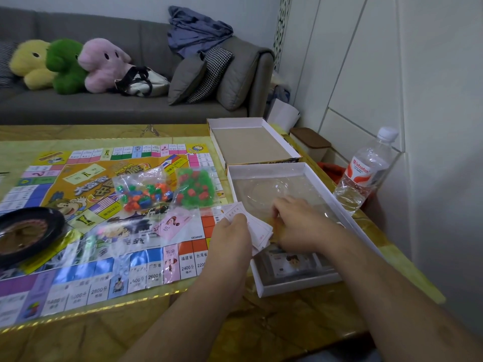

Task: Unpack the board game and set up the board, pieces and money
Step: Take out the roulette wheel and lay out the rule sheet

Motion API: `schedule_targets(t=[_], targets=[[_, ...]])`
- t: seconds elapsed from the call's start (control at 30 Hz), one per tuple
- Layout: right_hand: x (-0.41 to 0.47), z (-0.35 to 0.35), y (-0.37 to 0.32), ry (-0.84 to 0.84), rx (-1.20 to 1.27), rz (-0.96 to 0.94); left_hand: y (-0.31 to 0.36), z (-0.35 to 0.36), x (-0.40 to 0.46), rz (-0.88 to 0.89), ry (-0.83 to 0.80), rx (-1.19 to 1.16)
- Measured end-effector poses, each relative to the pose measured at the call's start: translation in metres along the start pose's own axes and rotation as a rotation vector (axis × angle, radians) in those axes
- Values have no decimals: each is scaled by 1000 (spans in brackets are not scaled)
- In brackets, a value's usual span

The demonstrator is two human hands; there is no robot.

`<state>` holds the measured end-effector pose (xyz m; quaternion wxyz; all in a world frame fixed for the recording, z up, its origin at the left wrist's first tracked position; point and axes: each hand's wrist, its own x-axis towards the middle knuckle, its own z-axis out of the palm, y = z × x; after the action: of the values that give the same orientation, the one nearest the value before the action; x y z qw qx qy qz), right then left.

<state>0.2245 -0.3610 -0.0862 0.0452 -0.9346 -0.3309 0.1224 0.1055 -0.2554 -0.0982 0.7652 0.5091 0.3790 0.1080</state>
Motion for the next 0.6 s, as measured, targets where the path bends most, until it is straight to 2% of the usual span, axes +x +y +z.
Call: schedule_targets(t=[0.17, 0.27, 0.47, 0.6], targets=[[-6, -6, -5, 89, 14, 3, 0, -1, -1, -1, -14, -9], [-9, -6, 0, 71, 109, 27, 0, -3, -1, -11, -35, -37], [-17, -14, 10, 313, 620, 92, 8, -6, 3, -2, -39, -160], [-22, -11, -10, 143, 991, 110, 22, 6, 3, -17, -29, -216]])
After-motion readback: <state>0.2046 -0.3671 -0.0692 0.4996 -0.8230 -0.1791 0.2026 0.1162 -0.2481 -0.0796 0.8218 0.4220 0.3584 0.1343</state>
